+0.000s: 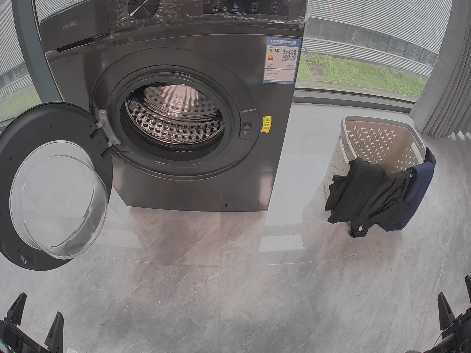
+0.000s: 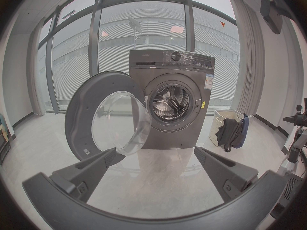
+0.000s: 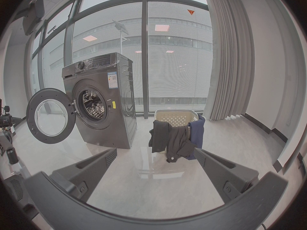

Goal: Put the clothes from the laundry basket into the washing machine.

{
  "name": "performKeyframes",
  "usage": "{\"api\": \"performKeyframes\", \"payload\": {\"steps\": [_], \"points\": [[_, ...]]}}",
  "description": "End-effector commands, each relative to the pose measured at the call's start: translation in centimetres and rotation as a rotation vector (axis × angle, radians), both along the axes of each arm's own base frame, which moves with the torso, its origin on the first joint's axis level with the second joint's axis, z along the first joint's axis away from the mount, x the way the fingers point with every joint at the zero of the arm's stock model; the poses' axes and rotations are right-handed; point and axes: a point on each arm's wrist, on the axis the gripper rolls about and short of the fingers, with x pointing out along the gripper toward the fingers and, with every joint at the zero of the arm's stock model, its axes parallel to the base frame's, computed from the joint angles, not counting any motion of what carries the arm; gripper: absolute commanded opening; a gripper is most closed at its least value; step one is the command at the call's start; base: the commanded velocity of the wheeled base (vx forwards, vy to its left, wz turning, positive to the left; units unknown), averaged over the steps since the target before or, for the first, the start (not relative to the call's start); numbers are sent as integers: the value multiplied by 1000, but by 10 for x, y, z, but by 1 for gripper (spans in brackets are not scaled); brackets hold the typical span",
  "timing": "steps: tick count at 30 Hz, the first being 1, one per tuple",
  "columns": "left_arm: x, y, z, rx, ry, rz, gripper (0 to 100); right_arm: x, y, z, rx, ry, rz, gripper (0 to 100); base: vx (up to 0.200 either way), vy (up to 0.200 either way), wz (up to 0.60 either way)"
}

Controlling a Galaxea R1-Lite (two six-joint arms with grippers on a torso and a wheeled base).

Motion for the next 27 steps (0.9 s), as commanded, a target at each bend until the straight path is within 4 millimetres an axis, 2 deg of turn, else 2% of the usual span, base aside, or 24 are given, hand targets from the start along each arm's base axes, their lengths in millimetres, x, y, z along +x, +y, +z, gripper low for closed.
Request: {"api": "performKeyframes", "payload": {"steps": [1, 11, 23, 27], "points": [[0, 0, -5, -1, 0, 0, 100, 0, 0, -5, 0, 5, -1, 100, 0, -200, 0], [0, 0, -5, -1, 0, -1, 100, 0, 0, -5, 0, 5, -1, 100, 0, -20, 0], [0, 0, -5, -5, 0, 0, 100, 0, 1, -5, -3, 5, 22, 100, 200, 0, 0], [0, 0, -5, -5, 0, -1, 100, 0, 1, -5, -3, 5, 22, 100, 0, 0, 0]]}}
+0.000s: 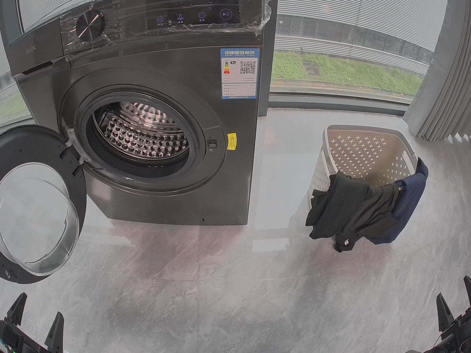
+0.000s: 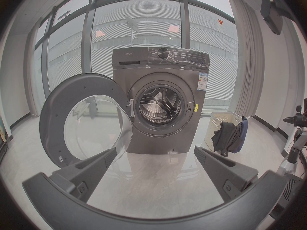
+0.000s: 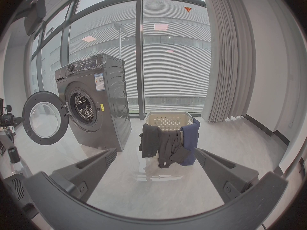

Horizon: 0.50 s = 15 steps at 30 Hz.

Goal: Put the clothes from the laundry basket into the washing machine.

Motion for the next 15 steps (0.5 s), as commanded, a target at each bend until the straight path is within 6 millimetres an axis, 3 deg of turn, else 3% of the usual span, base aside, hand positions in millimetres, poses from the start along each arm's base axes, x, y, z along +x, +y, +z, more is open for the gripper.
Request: {"api": "performKeyframes", "payload": {"steps": [1, 5, 15], "points": [[0, 0, -5, -1, 0, 0, 100, 0, 0, -5, 0, 4, 0, 100, 0, 0, 0], [0, 0, -5, -1, 0, 5, 100, 0, 0, -5, -2, 4, -2, 100, 0, 0, 0], [0, 0, -5, -2, 0, 3, 100, 0, 0, -5, -2, 4, 1, 100, 0, -200, 0]]}}
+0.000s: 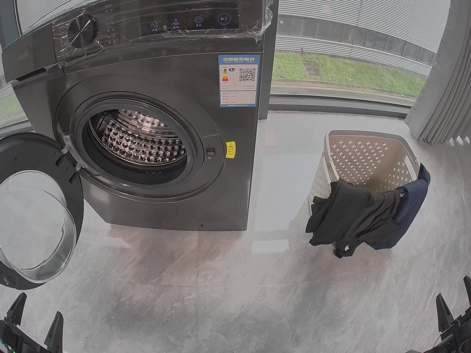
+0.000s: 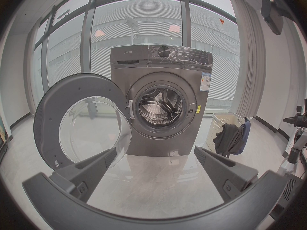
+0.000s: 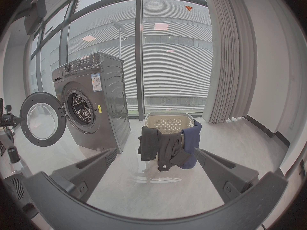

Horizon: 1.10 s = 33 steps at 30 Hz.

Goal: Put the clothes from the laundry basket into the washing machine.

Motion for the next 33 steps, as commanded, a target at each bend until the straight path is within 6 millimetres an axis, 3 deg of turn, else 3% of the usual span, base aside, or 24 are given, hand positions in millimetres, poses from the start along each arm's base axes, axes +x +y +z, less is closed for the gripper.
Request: {"api": "performKeyframes", "payload": {"steps": [1, 26, 33], "points": [[0, 0, -5, 0, 0, 0, 100, 0, 0, -5, 0, 2, 1, 100, 0, -200, 0], [0, 0, -5, 0, 0, 0, 100, 0, 0, -5, 0, 2, 1, 100, 0, -200, 0], [0, 0, -5, 0, 0, -2, 100, 0, 0, -5, 0, 2, 3, 100, 0, 0, 0]]}}
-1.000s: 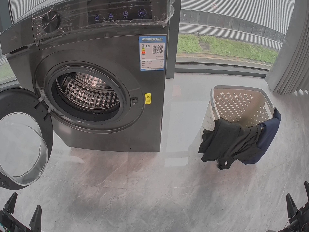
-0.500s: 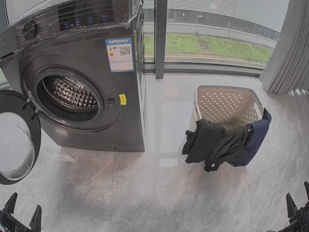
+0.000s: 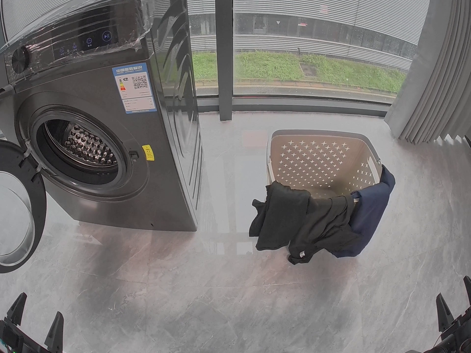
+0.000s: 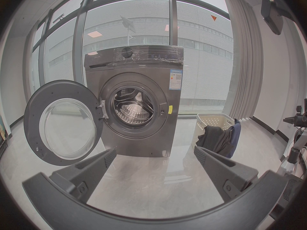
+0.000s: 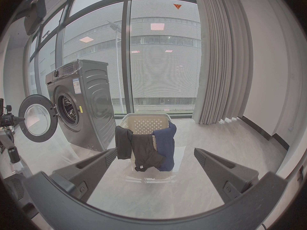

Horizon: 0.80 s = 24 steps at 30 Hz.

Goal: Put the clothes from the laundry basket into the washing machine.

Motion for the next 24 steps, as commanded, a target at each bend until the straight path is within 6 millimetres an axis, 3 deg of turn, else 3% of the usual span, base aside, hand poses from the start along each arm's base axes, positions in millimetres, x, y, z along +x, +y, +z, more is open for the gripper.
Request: {"api": "performKeyframes", "payload": {"steps": [1, 5, 24], "points": [[0, 0, -5, 0, 0, -1, 100, 0, 0, -5, 0, 2, 1, 100, 0, 0, 0], [0, 0, -5, 1, 0, 1, 100, 0, 0, -5, 0, 2, 1, 100, 0, 0, 0], [0, 0, -5, 0, 0, 1, 100, 0, 0, -5, 0, 2, 1, 100, 0, -200, 0]]}}
